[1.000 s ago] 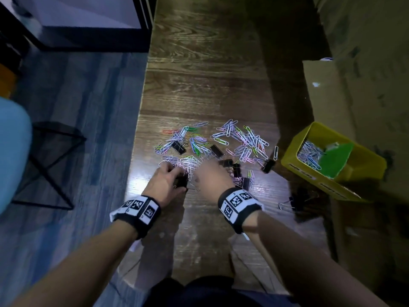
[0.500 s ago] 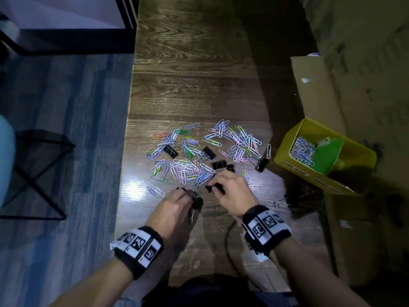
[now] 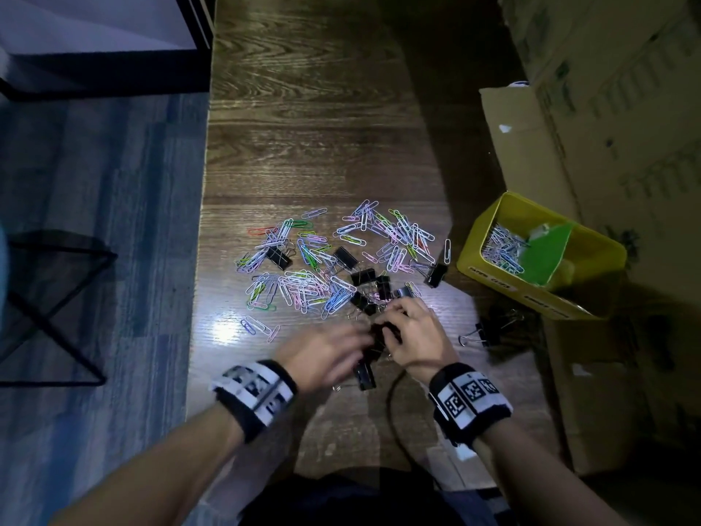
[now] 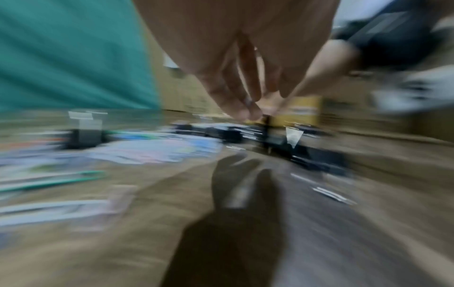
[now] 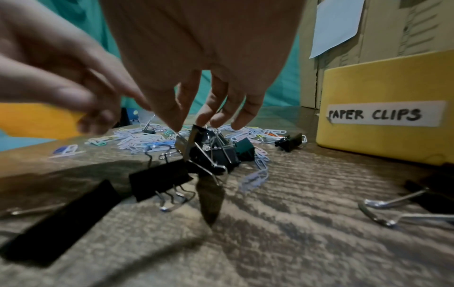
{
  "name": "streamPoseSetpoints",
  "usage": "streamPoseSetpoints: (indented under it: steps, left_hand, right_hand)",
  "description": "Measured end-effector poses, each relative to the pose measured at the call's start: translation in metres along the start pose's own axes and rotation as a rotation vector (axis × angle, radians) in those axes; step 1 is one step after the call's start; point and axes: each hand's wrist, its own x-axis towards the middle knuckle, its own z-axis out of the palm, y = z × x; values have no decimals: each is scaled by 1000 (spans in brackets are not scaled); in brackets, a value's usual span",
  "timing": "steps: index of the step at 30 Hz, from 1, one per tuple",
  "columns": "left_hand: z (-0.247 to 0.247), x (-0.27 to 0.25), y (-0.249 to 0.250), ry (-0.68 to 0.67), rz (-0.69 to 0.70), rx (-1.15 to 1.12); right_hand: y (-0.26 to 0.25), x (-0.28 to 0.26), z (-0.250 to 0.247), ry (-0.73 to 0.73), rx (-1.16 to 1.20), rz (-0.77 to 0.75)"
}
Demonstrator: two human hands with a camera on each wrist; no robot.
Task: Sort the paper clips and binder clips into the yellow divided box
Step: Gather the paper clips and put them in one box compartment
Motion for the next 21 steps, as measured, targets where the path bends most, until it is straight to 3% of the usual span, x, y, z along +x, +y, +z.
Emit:
streamPoseSetpoints:
  steps: [3,4,7,9,14,21]
  left_hand:
    - [-39,7,-50,290,-327,65]
    - [-49,10,-68,324,-449,92]
    - [-59,15,-104,140,-725,158]
    - [-56,16,-110,77,-706,155]
    - [-52,21,-104,135,-645,198]
    - [-54,35,-109,142,-562,111]
  right_hand:
    - [-8,0,-1,84,43,-20]
    - [-13,1,0,105,49,-46]
    - [-32,10,9,62,13,-135]
    - [-46,17,15,-10,-26,-181]
    - [-62,31,28,-86,-133,-256]
    - [-54,44,40,-102,-245,-211]
